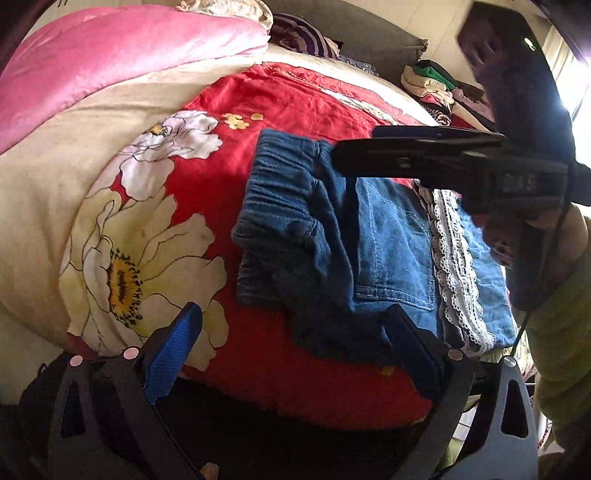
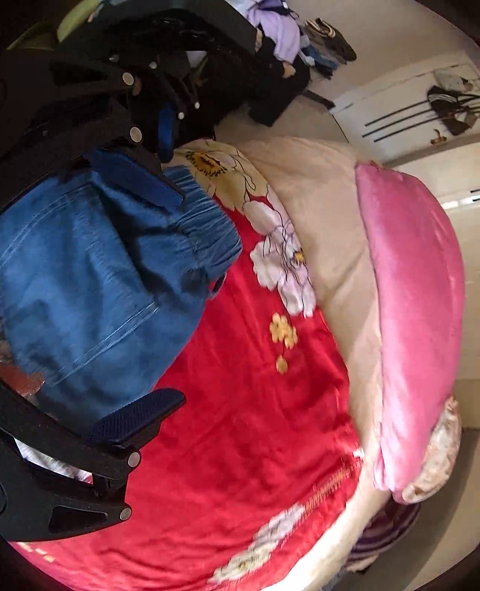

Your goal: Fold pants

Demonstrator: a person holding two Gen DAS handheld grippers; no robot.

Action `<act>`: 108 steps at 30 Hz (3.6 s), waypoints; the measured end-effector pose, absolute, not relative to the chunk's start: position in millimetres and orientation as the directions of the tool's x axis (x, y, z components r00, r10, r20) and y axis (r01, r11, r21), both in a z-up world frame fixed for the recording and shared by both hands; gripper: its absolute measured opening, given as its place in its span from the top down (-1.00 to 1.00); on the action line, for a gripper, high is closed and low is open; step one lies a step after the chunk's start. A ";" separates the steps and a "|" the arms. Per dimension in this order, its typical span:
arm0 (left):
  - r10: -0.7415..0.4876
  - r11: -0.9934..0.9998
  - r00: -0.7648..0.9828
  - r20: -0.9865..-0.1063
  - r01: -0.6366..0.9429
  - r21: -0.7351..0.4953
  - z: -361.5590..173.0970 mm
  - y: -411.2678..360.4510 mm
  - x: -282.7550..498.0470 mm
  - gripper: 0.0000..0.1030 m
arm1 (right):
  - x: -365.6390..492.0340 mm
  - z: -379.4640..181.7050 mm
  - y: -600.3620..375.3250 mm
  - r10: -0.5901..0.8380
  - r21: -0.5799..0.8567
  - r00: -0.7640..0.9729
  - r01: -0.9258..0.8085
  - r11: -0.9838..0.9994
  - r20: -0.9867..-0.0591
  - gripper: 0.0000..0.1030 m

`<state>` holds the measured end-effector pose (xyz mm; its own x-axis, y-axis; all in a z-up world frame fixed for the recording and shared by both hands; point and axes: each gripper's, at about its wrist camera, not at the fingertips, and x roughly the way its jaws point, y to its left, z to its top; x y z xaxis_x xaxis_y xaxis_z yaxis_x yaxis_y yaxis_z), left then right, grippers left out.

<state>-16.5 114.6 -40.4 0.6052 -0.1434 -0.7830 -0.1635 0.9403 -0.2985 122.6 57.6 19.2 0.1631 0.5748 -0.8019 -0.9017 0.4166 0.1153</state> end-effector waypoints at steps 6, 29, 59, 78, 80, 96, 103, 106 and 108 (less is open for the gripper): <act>-0.163 0.928 0.600 -0.783 -0.176 -0.327 -50.4 119.7 -11.0 -0.91 | 122.4 -4.2 84.8 0.543 0.148 0.078 -0.921 0.361 -0.836 -0.81; -0.331 0.814 0.690 -0.644 -0.137 -0.564 -45.5 128.7 -14.1 -0.91 | 122.4 38.1 17.9 0.751 0.373 -0.110 -0.908 0.191 -0.652 0.48; -0.672 0.735 0.444 -0.592 0.306 -0.605 -37.0 -51.6 58.7 -0.64 | 152.9 25.6 -219.2 0.810 0.513 0.244 -0.668 0.539 -0.533 -0.14; -0.405 0.914 0.626 -0.667 0.255 -0.315 -0.2 -34.3 27.8 0.09 | 145.3 29.2 -182.1 0.635 0.213 0.338 -0.746 0.631 -0.694 -0.16; -0.395 0.918 0.623 -0.675 0.245 -0.311 -1.5 -35.5 31.1 0.38 | 150.2 31.2 -165.1 0.629 0.188 0.315 -0.777 0.601 -0.711 -0.02; -0.392 0.915 0.527 -0.754 0.309 -0.260 -32.0 -56.9 16.4 0.47 | 164.6 8.7 -93.0 0.529 0.079 0.241 -0.855 0.512 -0.814 0.96; -0.398 0.913 0.524 -0.753 0.305 -0.270 -33.3 -56.3 16.7 0.47 | 170.8 -17.1 -88.0 0.466 0.032 0.279 -0.831 0.556 -0.840 0.96; -0.400 0.912 0.521 -0.754 0.305 -0.273 -33.6 -57.2 17.9 0.46 | 167.2 -8.3 -96.3 0.504 0.068 0.284 -0.818 0.572 -0.815 0.90; -0.401 0.912 0.520 -0.754 0.304 -0.275 -33.0 -57.0 18.4 0.46 | 164.1 4.2 -108.9 0.536 0.093 0.307 -0.799 0.594 -0.786 0.60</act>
<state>18.4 -57.0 -33.0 0.5200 -0.4011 -0.7541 0.3042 0.9119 -0.2754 164.1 -108.9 4.2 0.3070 0.5365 -0.7861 -0.7994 0.5935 0.0928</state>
